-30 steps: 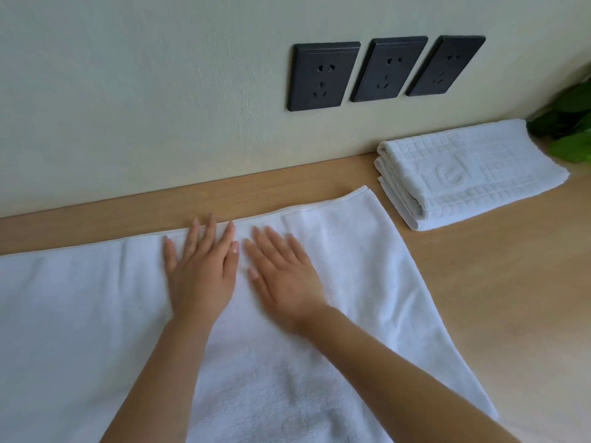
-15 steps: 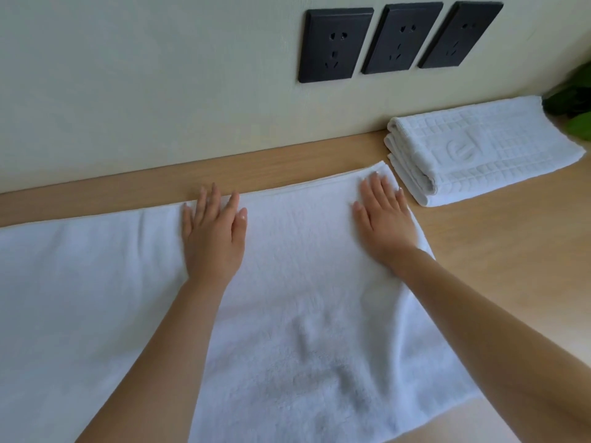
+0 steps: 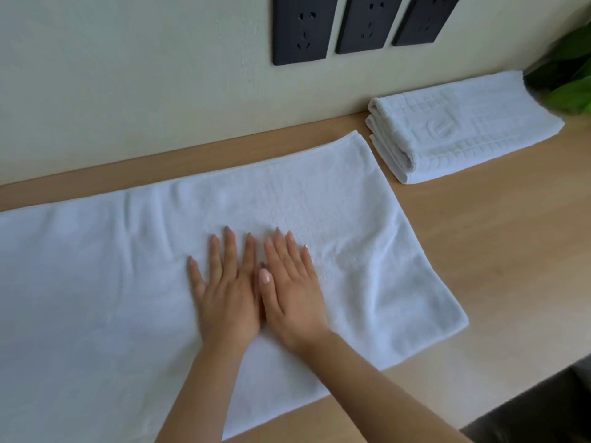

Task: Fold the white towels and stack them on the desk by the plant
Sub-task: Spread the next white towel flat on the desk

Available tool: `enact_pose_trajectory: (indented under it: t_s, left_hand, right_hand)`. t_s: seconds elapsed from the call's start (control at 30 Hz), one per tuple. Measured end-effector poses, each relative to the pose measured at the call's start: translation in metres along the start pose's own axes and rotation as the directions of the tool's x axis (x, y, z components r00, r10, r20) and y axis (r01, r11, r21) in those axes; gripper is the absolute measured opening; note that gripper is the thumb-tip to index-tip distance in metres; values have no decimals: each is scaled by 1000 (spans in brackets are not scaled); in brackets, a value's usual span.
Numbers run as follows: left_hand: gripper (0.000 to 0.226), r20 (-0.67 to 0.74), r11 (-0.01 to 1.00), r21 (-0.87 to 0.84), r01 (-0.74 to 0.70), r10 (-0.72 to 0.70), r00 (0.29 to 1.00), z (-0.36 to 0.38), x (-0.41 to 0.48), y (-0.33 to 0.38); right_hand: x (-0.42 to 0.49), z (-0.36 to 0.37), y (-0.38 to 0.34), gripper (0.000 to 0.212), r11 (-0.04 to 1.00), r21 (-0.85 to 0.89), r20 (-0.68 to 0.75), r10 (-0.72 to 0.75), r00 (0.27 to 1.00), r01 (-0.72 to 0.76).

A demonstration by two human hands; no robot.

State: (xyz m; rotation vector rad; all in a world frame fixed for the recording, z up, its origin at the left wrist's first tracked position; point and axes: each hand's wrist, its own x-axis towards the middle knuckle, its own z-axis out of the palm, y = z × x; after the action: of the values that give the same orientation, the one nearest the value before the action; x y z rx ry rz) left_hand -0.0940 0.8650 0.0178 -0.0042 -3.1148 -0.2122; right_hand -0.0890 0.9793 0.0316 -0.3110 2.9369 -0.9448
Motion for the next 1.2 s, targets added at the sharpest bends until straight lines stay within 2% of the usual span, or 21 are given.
enact_pose_trajectory:
  t_s: [0.07,0.17,0.27,0.4,0.53,0.6,0.67,0.7,0.77,0.83,0.9,0.97,1.03,1.13,1.2]
  left_hand:
    - [58,-15,999,-33,21,-21,1000,0,7,-2]
    - [56,-62,997,-68,42,-47,997,3,6,-3]
    - [57,-76,997,-57,55,-59,995,3,4,-2]
    - [58,-76,997,-48,62,-65,995,5,4,-1]
    - [58,-88,995,-67,74,-80,993,4,6,-1]
    - [58,-121,974,-216,61,-88,989,0,5,-3]
    - [56,-156,873,-485,44,-136,978,-11,-8,-7]
    - [53,-176,838,-544,36,-156,972,-18,-20,-8]
    - [48,-223,892,-451,39,-154,963,-25,-51,-12]
    - [49,-186,957,-266,113,-166,968,-20,-77,-16]
    - [53,-109,976,-130,177,-192,975,-9,-92,-18]
    - [54,-81,978,-69,199,-204,976,-2,-93,-19]
    - [55,-83,976,-48,213,-217,973,-1,-92,-18]
    - [54,-89,972,-33,234,-236,968,0,-91,-17]
    - [54,-83,968,-24,248,-249,965,1,-91,-17]
  right_hand:
    - [7,-3,5,59,998,-42,41,-50,998,52]
    - [2,-13,28,57,974,-213,48,-72,996,81]
    - [-5,-41,65,56,943,-328,-9,62,998,-62]
    - [-15,-81,115,58,882,-396,-84,243,966,-256]
    - [-18,-88,129,60,874,-406,-96,250,963,-267]
    - [-18,-85,129,64,880,-396,-107,237,966,-260]
    - [-18,-84,127,66,894,-354,-141,241,960,-276]
    - [-18,-84,123,66,905,-302,-171,258,951,-300]
    - [-22,-77,98,61,945,-171,-256,229,939,-278]
    - [-31,-60,57,54,993,-60,-287,81,954,-102]
    - [-47,-32,16,51,991,-8,-158,-130,979,130]
    - [-61,-7,-7,52,969,-23,26,-245,969,246]
    - [-67,6,-4,55,961,-109,97,-245,965,255]
    - [-63,-5,22,53,941,-268,123,-180,976,208]
    - [-61,-22,47,52,930,-345,90,-99,991,125]
